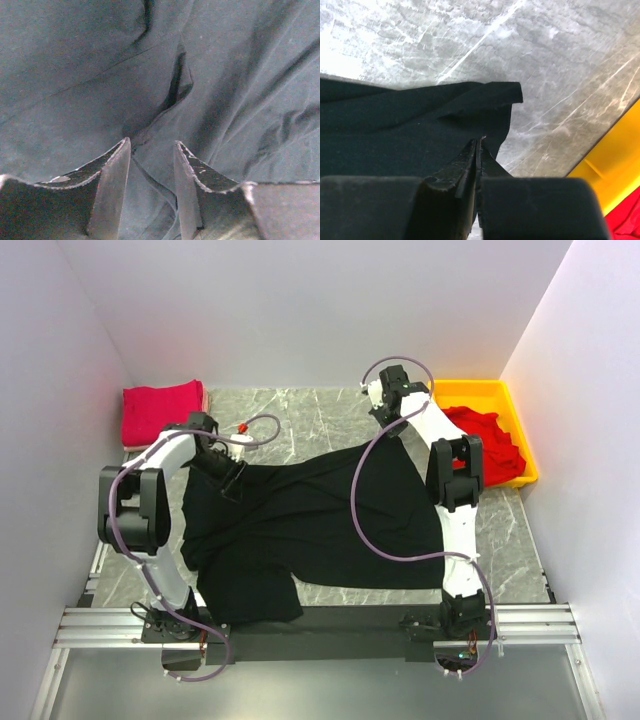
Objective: Fold and stack the t-shirts
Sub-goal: Flatten the tshirt out
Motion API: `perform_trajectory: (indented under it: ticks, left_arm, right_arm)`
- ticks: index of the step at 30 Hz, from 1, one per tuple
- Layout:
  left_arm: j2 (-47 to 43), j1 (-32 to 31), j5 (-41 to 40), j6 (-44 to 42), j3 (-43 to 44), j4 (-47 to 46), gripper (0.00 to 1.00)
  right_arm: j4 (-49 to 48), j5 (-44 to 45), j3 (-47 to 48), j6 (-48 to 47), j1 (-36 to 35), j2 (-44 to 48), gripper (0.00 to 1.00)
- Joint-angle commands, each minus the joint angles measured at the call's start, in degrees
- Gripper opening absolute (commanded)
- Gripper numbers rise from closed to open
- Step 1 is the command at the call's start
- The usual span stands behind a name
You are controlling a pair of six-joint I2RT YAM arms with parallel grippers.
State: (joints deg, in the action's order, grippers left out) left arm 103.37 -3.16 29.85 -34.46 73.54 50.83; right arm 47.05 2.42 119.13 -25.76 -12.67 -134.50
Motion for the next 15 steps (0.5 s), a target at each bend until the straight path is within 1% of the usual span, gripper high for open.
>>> perform_trajectory:
  ticks: [1, 3, 5, 6, 7, 8, 9, 10, 12, 14, 15]
  left_arm:
    - [1.12, -0.79, -2.07, 1.23, -0.41, -1.43, 0.45]
    - [1.92, -1.24, -3.82, 1.41, -0.24, -1.7, 0.45]
    - [2.36, -1.32, -4.53, 1.5, -0.24, -2.13, 0.47]
    - [2.36, -1.32, -4.71, 1.76, -0.32, -2.4, 0.46]
    - [2.27, -1.32, -4.62, 1.41, -0.24, -2.4, 0.43]
    - [2.27, -1.32, -4.53, 1.41, -0.24, -2.23, 0.35]
    - [2.27, -1.32, -4.53, 1.5, -0.15, -2.14, 0.3]
    - [2.1, -1.32, -4.27, 1.06, 0.2, -1.53, 0.21]
    - [1.14, -1.32, -4.18, 0.45, 0.38, -1.26, 0.12]
    - [0.26, -1.32, -4.36, 0.09, 0.99, -1.08, 0.01]
    - [-0.18, -1.32, -4.36, 0.18, 1.34, -1.0, 0.01]
  right_arm:
    - [0.68, -0.92, 2.07, -0.61, 0.54, 0.82, 0.05]
    - [0.68, -0.83, 2.16, -0.78, 0.54, 0.73, 0.0]
    - [0.68, -0.83, 2.33, -0.96, 0.8, 0.73, 0.0]
    - [0.76, -1.01, 2.25, -0.96, 0.8, 0.73, 0.0]
    - [0.59, -1.1, 2.16, -1.05, 0.89, 0.81, 0.0]
    - [0.33, -1.27, 1.81, -1.05, 1.06, 1.08, 0.0]
    - [0.15, -1.45, 1.63, -1.05, 1.24, 1.34, 0.0]
    - [0.06, -1.36, 1.28, -1.05, 1.5, 1.6, 0.0]
    - [0.15, -1.45, 1.1, -1.14, 1.59, 1.87, 0.0]
    - [0.06, -1.71, 0.67, -0.79, 2.38, 2.48, 0.0]
    - [0.06, -1.89, 0.58, -0.61, 2.56, 2.75, 0.0]
